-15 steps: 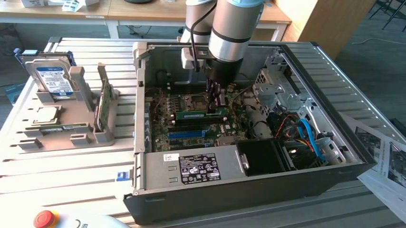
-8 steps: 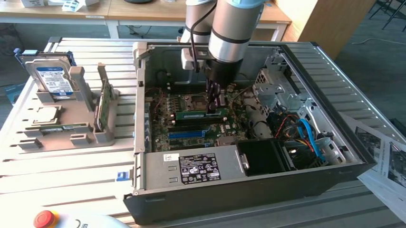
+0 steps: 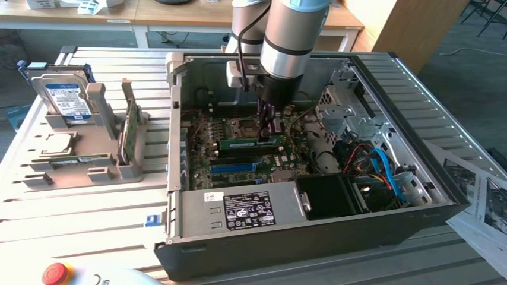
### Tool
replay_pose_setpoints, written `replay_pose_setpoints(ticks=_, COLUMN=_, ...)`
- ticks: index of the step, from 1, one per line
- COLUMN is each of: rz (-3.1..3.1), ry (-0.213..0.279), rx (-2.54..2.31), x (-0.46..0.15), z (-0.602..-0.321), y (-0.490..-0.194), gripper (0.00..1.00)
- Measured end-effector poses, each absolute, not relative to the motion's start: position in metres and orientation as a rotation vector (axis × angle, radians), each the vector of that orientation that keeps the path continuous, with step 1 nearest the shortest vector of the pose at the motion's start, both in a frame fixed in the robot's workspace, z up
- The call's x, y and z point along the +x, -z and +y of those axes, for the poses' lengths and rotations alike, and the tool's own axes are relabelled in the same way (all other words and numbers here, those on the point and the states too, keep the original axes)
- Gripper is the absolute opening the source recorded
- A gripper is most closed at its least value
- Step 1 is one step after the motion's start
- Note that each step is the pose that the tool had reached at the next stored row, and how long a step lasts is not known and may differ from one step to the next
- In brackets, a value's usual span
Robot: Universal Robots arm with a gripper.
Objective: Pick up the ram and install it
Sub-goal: 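Insert the ram into the slot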
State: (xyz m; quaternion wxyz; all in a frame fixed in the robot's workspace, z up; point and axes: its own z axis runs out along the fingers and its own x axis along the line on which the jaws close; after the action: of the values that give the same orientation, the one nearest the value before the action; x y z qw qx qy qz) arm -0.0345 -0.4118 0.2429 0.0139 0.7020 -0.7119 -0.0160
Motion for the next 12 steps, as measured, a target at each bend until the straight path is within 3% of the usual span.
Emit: replay_pose_setpoints(ticks=12, rz=-2.217, ry=0.05, rx=2.186, x=-0.0345, z=-0.4118, y=-0.2405, gripper=0.12)
